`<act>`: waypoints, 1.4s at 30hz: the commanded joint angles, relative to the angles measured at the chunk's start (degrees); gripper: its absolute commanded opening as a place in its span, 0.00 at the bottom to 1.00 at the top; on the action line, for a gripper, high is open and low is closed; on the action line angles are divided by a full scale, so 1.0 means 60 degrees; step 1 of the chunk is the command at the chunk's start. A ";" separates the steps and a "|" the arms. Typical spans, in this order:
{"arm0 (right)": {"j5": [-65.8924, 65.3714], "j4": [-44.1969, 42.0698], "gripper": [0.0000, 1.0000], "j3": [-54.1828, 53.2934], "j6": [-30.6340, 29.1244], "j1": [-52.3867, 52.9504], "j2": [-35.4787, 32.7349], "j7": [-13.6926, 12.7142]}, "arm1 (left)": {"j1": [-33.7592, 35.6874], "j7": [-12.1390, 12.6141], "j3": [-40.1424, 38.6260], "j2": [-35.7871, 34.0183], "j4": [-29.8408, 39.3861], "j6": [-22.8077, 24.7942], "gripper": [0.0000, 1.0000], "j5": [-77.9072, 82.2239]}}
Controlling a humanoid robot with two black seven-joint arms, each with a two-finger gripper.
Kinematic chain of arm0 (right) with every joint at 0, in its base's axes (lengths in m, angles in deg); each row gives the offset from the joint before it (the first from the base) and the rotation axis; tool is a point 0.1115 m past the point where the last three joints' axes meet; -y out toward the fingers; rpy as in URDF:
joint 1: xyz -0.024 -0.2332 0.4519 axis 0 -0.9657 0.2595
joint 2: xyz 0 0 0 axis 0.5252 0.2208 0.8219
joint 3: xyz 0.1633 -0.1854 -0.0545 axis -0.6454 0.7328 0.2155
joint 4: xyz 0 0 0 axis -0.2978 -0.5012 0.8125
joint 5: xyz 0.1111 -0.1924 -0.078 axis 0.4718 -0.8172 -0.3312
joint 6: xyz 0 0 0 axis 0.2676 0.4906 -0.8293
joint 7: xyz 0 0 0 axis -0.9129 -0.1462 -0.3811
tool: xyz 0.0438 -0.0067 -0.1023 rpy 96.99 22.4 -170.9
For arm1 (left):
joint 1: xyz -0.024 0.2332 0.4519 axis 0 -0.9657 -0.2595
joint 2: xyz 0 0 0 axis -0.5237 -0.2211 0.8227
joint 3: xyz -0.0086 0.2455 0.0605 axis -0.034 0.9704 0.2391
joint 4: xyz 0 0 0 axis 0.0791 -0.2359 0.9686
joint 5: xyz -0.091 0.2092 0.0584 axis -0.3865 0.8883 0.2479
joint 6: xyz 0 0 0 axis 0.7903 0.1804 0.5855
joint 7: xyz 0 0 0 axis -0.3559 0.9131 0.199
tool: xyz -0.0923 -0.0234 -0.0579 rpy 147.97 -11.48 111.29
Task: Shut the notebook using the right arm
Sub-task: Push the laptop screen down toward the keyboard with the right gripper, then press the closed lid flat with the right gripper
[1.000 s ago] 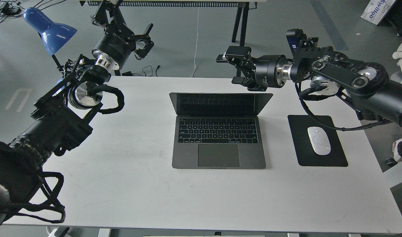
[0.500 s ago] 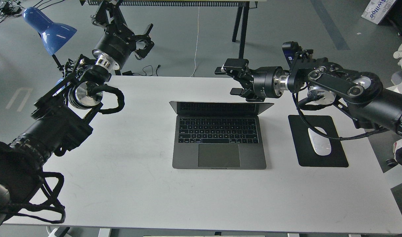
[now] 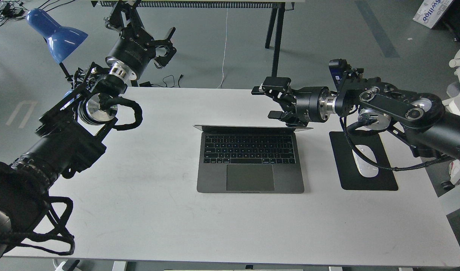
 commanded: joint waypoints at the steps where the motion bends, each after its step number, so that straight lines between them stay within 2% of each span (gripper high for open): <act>1: -0.0009 0.0028 1.00 -0.0052 0.0000 -0.0292 -0.0074 -0.0001 | 0.0000 -0.0001 -0.0001 -0.0003 -0.0002 0.0001 1.00 -0.0001; 14: -0.0097 0.0043 1.00 -0.0023 0.0000 -0.1377 0.0087 0.0014 | 0.0000 -0.0001 -0.0001 0.0011 -0.0002 0.0001 1.00 -0.0001; 30: -0.0551 -0.0133 1.00 0.0065 0.0000 -0.2344 0.0849 0.0014 | 0.0000 -0.0001 -0.0001 0.0011 0.0013 0.0001 1.00 -0.0001; 42: -0.0566 -0.0148 1.00 0.0080 0.0000 -0.2505 0.0849 0.0014 | 0.0000 -0.0001 -0.0001 0.0011 -0.0002 0.0001 1.00 -0.0001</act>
